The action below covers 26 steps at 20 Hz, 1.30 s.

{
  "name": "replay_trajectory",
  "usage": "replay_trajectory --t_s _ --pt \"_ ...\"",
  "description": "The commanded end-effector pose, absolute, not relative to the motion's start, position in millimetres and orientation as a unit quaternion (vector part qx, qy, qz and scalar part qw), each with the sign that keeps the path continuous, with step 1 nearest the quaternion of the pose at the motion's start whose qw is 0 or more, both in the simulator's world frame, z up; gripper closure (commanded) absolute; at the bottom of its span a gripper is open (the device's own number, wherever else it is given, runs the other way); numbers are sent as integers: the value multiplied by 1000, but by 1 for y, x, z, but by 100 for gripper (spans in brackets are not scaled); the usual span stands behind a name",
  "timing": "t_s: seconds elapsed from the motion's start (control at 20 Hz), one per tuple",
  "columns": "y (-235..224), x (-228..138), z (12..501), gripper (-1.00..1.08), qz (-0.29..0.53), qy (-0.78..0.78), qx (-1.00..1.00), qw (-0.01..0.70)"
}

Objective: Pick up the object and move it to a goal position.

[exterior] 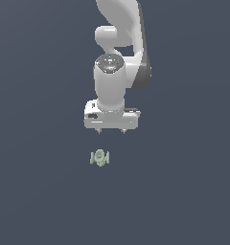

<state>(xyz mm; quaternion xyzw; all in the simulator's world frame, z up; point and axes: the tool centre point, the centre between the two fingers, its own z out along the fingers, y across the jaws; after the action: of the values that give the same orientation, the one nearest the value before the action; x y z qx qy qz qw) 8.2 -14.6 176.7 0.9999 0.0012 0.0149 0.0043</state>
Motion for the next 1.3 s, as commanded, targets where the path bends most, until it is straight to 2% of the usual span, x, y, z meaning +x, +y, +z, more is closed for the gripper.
replay_trajectory --t_s 0.0,0.5,1.25 --pt "-15 8 177 -92 15 1 1000 4" --pt "7 14 193 -92 36 12 999 3" --pt "0 19 186 -92 31 -48 998 0"
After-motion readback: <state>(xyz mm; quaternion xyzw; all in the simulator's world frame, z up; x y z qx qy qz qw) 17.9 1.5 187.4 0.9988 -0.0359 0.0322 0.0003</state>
